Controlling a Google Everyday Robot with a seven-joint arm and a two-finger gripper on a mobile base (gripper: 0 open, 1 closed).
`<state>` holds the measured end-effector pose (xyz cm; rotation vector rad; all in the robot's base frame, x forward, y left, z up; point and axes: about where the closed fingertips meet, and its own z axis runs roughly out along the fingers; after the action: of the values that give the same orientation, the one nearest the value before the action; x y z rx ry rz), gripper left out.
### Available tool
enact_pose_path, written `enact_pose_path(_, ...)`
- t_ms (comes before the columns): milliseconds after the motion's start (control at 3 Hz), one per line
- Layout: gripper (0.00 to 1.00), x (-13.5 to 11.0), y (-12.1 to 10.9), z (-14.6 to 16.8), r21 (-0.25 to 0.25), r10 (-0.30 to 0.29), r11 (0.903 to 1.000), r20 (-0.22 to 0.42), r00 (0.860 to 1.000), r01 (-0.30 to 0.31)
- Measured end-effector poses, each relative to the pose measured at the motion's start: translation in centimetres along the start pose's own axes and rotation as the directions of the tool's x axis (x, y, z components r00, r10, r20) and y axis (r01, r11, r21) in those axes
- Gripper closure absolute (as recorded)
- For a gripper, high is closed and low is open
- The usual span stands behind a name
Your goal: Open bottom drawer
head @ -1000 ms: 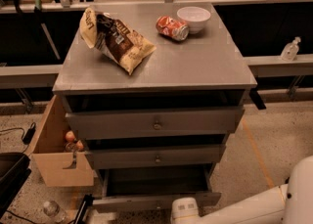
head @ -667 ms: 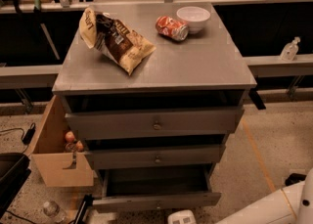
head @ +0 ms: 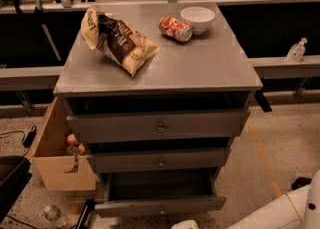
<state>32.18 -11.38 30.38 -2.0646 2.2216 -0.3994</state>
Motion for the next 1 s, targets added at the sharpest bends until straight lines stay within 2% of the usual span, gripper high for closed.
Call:
enact_pose_path(333, 1.0, 0.1, -1.4, 0.6, 0.016, -0.009, 0.9998, 0.044, 0.999, 0.008)
enact_pose_path(667, 1.0, 3.5, -7.4, 2.5, 0.121, -0.05, 0.9919, 0.097, 0.994, 0.038)
enact_pose_path(1000, 1.0, 4.3, -12.5, 4.3, 0.205, -0.146, 0.9723, 0.159, 0.976, 0.112)
